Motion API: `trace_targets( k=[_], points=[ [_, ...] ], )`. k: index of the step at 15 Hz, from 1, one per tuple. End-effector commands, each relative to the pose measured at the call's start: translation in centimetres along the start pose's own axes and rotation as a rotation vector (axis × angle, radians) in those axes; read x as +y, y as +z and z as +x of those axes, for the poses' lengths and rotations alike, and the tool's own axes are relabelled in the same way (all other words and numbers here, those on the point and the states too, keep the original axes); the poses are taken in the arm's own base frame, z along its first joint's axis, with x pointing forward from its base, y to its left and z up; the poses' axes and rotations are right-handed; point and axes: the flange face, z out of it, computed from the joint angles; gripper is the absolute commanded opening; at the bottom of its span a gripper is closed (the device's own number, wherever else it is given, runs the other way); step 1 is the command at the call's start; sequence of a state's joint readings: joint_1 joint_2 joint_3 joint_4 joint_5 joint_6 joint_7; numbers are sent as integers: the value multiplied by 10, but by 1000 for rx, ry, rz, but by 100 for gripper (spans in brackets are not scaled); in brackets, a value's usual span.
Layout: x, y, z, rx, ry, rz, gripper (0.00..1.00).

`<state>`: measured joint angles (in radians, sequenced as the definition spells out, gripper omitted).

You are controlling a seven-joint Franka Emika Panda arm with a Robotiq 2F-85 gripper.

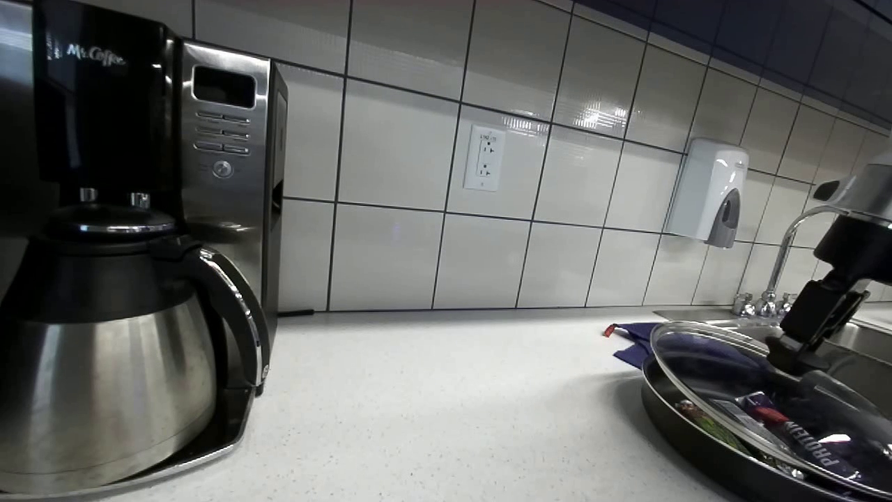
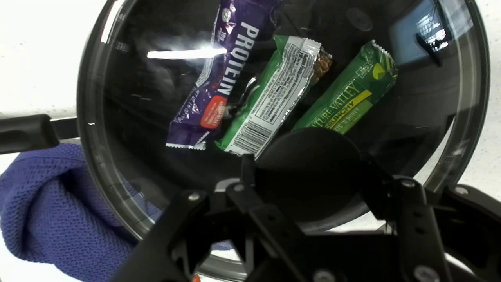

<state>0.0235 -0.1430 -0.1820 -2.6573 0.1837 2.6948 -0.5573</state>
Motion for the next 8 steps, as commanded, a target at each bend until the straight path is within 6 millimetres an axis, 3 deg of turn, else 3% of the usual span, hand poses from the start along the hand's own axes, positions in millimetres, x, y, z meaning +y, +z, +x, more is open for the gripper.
trace_targets(
  k=[1,8],
  points=[
    [-1,-10,4,28,-23,1,39],
    [1,-5,3,13,-24,2,39]
  ],
)
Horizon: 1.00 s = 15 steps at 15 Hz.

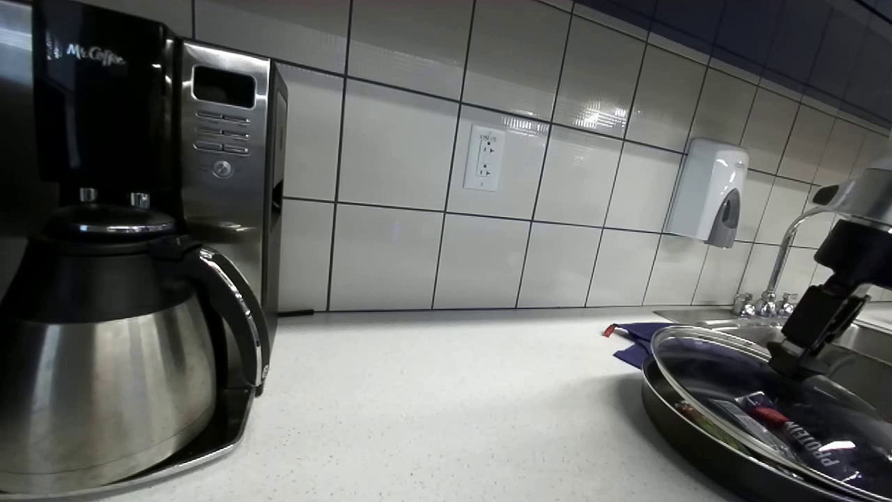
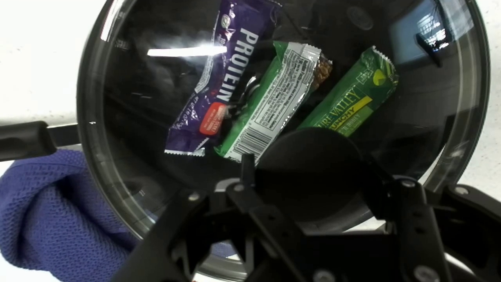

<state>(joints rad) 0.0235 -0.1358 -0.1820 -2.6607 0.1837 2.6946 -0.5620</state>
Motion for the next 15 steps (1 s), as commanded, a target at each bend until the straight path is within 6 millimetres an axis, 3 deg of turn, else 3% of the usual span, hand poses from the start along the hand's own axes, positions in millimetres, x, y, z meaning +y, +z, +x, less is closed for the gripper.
trace_targets(
  k=[1,4,5,7,15],
  points=[
    [2,-9,5,23,-19,-2,39],
    [3,-9,5,20,-21,-4,39],
    [3,-9,5,18,-21,-5,81],
    [3,-10,6,21,-20,-7,97],
    [-3,-16,13,32,-42,-16,100]
  ],
)
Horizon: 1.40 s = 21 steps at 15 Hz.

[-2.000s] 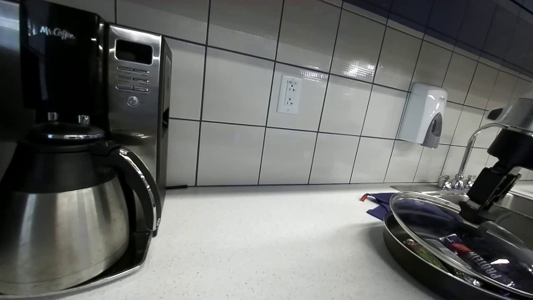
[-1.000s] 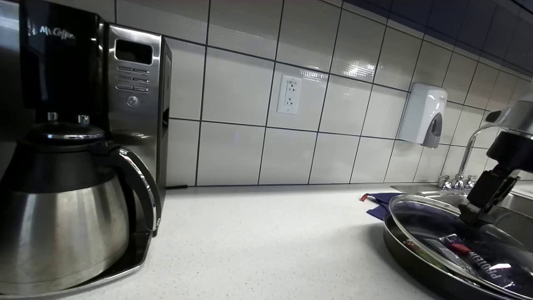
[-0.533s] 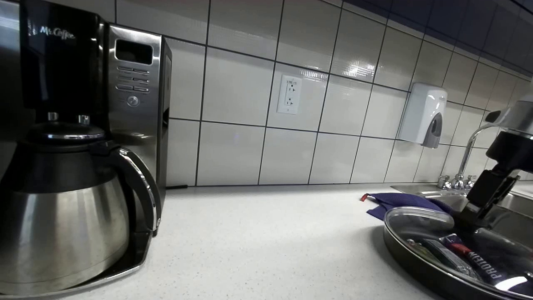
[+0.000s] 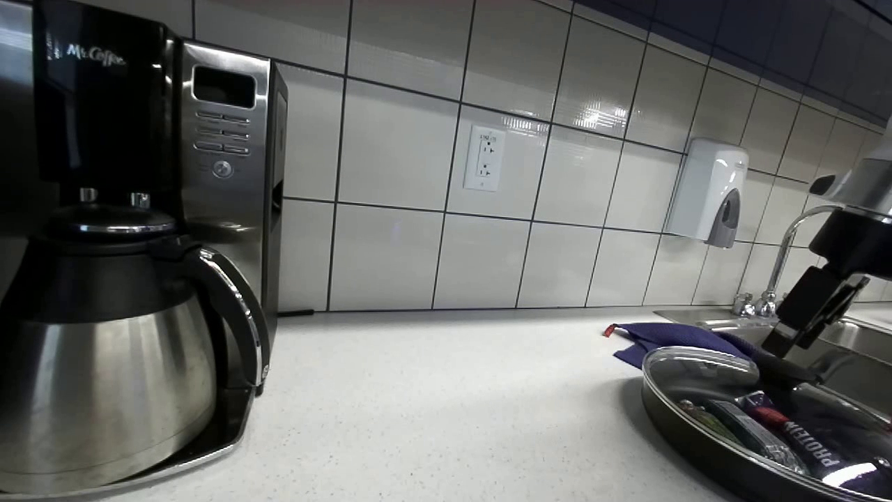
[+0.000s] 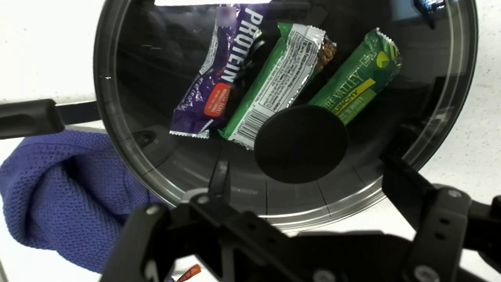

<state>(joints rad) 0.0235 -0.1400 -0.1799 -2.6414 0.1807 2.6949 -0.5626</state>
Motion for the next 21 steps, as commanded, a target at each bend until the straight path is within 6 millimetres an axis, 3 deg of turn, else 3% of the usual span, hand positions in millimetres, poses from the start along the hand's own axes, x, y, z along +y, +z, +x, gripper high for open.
trace_targets(
  k=[1,6,11,21],
  points=[
    [-7,-9,4,13,-37,-11,100],
    [-22,-22,1,-23,-41,-62,100],
    [-34,-38,-21,-96,79,-114,100],
    [-59,-63,-41,-129,142,-7,100]
  ],
)
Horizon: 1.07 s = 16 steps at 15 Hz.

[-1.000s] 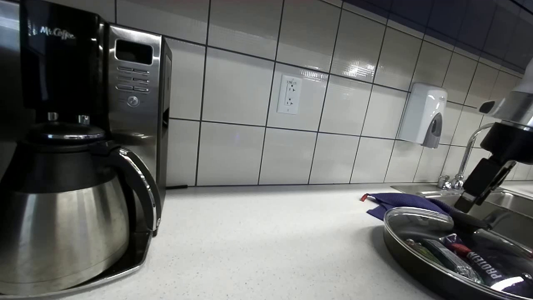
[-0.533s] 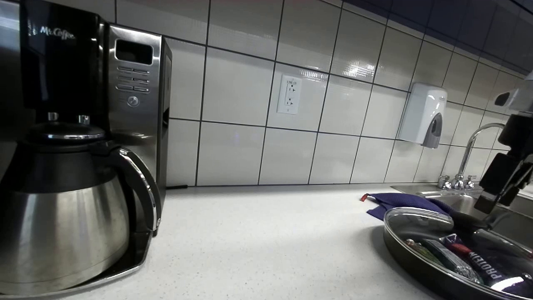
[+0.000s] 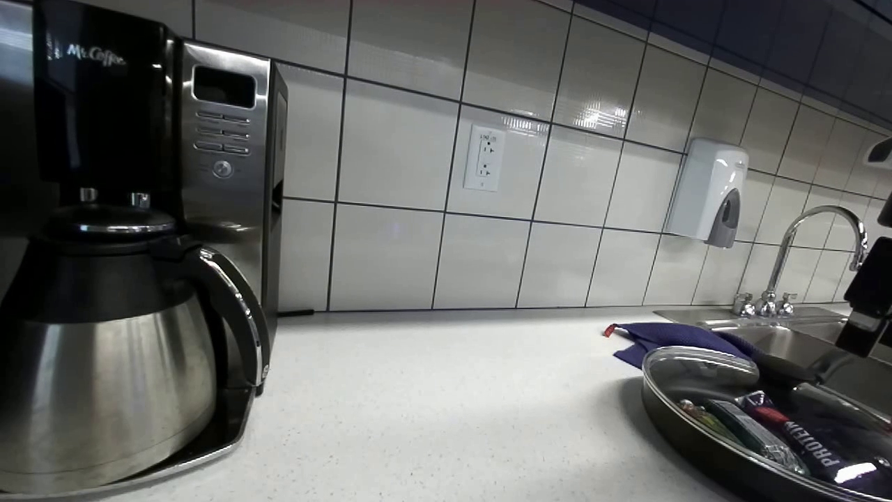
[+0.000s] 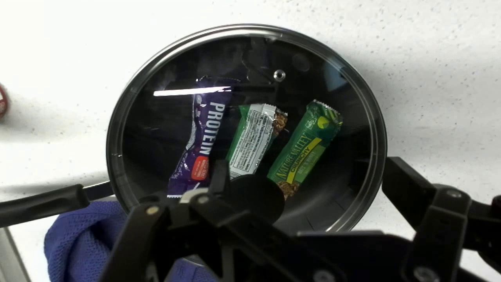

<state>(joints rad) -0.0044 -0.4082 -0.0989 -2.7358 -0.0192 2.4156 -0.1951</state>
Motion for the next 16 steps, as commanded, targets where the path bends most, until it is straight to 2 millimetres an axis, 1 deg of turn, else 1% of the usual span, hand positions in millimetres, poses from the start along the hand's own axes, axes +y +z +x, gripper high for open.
trace_targets(
  k=[1,2,5,16],
  points=[
    [-11,-12,-12,-4,-9,28,100],
    [-3,-3,-2,-4,2,10,100],
    [-6,-4,-3,-8,0,17,100],
    [-6,-4,-3,-9,-1,17,100]
  ],
)
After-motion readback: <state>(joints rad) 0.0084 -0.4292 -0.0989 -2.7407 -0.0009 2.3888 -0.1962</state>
